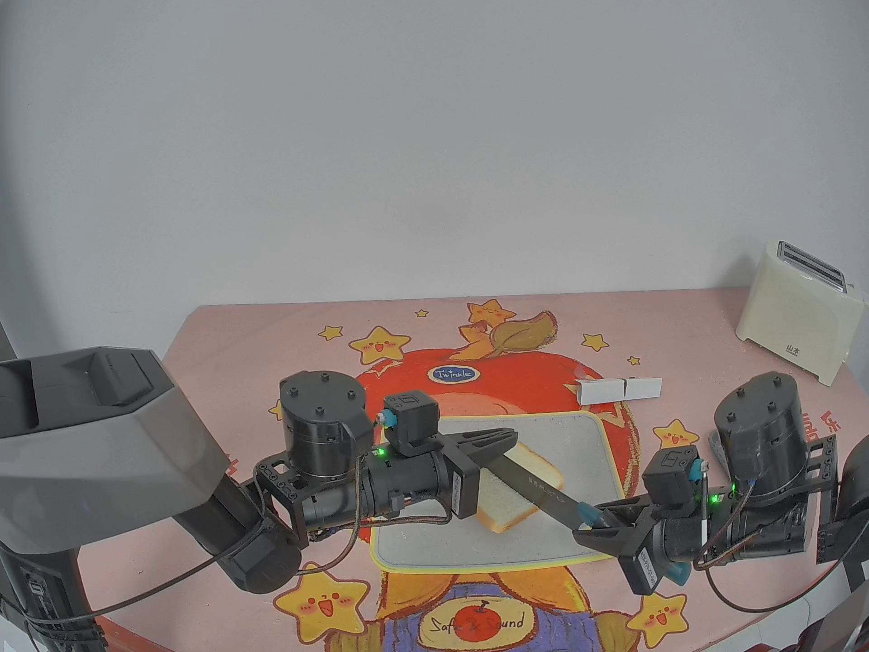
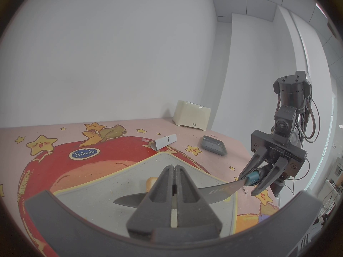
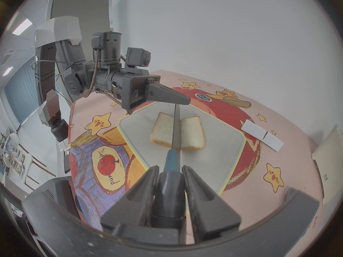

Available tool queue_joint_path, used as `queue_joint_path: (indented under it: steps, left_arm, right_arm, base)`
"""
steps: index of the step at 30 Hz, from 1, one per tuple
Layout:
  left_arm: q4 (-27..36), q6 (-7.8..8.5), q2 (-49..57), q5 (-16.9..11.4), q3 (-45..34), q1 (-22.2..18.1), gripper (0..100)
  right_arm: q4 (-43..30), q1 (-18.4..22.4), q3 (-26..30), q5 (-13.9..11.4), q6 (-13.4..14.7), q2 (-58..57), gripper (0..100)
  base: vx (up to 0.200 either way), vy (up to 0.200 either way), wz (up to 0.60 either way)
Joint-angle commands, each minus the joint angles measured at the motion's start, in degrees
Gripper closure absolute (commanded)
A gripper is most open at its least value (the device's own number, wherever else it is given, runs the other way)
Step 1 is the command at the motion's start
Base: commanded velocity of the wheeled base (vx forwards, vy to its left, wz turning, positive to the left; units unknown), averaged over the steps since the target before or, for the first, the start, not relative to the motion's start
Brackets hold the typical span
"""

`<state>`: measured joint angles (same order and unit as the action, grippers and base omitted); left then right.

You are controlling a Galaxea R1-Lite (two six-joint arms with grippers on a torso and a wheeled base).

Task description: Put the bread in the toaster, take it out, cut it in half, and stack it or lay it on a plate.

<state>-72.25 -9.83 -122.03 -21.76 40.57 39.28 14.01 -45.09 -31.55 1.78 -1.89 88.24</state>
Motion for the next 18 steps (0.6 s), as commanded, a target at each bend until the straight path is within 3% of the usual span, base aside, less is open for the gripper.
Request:
queue_joint_path:
  steps: [1,18]
  left_arm:
    - [-0.1,-0.02,0.0,0.0,0.6,-0.2,100]
    - [-0.5,-0.02,-0.8,0.1,1.4,-0.1,100]
  right_arm:
    - [-0.1,0.2,0.2,0.1,0.0,0.3,100]
    - [0.1,0.7,-0.1,-0.3,0.4,0.1,100]
  base:
    - [0.000,0.000,0.00]
    - [0.000,0.000,0.00]
